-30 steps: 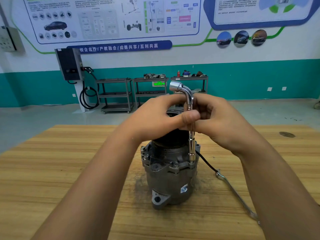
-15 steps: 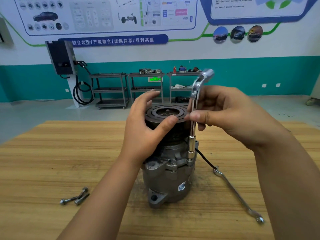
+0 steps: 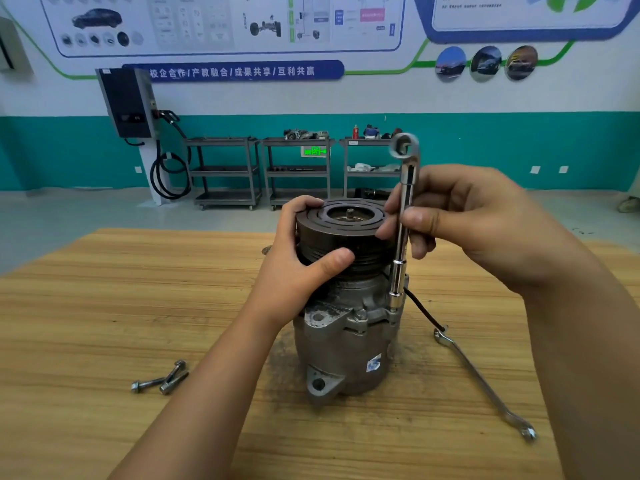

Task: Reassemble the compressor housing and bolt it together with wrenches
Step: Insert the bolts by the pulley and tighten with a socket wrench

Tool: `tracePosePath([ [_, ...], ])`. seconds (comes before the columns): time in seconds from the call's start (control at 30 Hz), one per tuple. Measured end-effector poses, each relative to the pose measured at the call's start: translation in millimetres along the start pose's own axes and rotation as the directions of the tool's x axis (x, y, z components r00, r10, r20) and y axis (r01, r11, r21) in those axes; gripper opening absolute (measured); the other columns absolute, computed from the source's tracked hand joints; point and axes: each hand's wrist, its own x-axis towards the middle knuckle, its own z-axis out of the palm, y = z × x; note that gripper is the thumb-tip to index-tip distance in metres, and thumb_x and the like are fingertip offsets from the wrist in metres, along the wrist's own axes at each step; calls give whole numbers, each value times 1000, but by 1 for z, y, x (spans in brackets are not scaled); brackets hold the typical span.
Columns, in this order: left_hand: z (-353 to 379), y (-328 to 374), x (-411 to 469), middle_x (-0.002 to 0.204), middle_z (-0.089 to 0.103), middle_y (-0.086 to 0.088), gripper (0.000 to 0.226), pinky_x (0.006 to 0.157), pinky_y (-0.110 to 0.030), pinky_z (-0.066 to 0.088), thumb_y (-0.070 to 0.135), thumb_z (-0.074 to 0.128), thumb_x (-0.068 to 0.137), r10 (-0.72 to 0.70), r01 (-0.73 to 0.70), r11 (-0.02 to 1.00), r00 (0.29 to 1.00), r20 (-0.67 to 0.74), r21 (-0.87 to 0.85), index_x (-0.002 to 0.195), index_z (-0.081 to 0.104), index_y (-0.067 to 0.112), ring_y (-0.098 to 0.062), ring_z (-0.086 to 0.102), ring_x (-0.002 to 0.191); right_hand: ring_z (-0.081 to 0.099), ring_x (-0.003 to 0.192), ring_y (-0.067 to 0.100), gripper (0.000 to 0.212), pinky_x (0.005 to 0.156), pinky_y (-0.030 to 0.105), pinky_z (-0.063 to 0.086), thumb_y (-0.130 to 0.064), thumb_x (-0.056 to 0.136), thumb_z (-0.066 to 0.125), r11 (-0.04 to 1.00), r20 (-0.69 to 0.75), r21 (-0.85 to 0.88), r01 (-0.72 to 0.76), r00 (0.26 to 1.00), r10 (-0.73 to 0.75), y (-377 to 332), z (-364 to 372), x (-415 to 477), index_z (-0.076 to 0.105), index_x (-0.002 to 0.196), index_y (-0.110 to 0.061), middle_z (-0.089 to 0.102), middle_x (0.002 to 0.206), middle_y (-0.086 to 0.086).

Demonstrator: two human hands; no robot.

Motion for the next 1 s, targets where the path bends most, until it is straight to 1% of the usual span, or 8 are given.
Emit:
tracePosePath([
  [0.17,0,-2,1,105,60,30,64,88,-24,49,50,70,61,7,-6,1000,1000,-1,11,117,41,36,-4,61,105,58,55,16,33,47,21,48,-23,63,69,1000,-126,6,-23,992,24,-1,9,3,61,90,-6,68,74,5],
  [0.23,0,-3,1,104,60,30,64,87,-25,49,50,70,61,3,-3,1000,1000,-2,12,117,40,37,-4,61,104,53,49,15,34,45,21,46,-20,70,69,999,-129,-16,-37,991,35,1,13,5,60,97,-2,63,77,5],
  [0.33,1,-2,1,102,60,32,64,84,-19,48,50,69,62,10,-10,1000,1000,-8,18,116,40,36,0,61,102,51,47,9,7,49,19,44,-6,87,58,1000,-80,-19,-20,997,19,2,12,4,62,88,-12,62,71,-5],
  [0.5,1,-3,1,99,59,34,61,81,-15,47,49,69,62,12,-12,1000,1000,-11,21,114,40,37,2,61,100,56,53,7,22,56,19,49,5,88,50,998,36,58,-33,999,31,3,2,0,63,91,-12,73,81,2],
  [0.6,1,-2,1,100,59,35,62,80,-14,47,49,69,62,18,-18,1000,1000,-6,23,115,40,36,2,61,100,59,52,10,9,49,18,47,-6,77,64,998,-47,50,-33,998,36,3,3,1,64,86,-10,73,77,5],
  [0.73,0,-2,1,102,59,34,62,80,-13,47,50,68,62,16,-16,1000,1000,-3,24,115,39,38,3,61,100,56,59,15,38,43,17,41,-26,56,74,1000,-161,15,-25,987,27,4,10,4,62,84,-4,67,78,18],
  [0.87,0,-1,1,100,59,36,62,78,-13,47,52,68,61,16,-16,999,1000,-4,31,114,39,39,4,61,98,52,52,8,7,48,16,43,-12,83,64,998,-86,61,4,996,1,3,13,5,62,90,-13,70,77,4],
  [1.0,0,-1,0,100,59,35,62,77,-13,47,52,68,61,15,-15,999,1000,-8,34,114,39,38,4,61,98,55,52,9,15,58,20,49,-9,86,54,996,-1,84,24,1000,-24,1,9,3,64,95,-15,73,83,5],
])
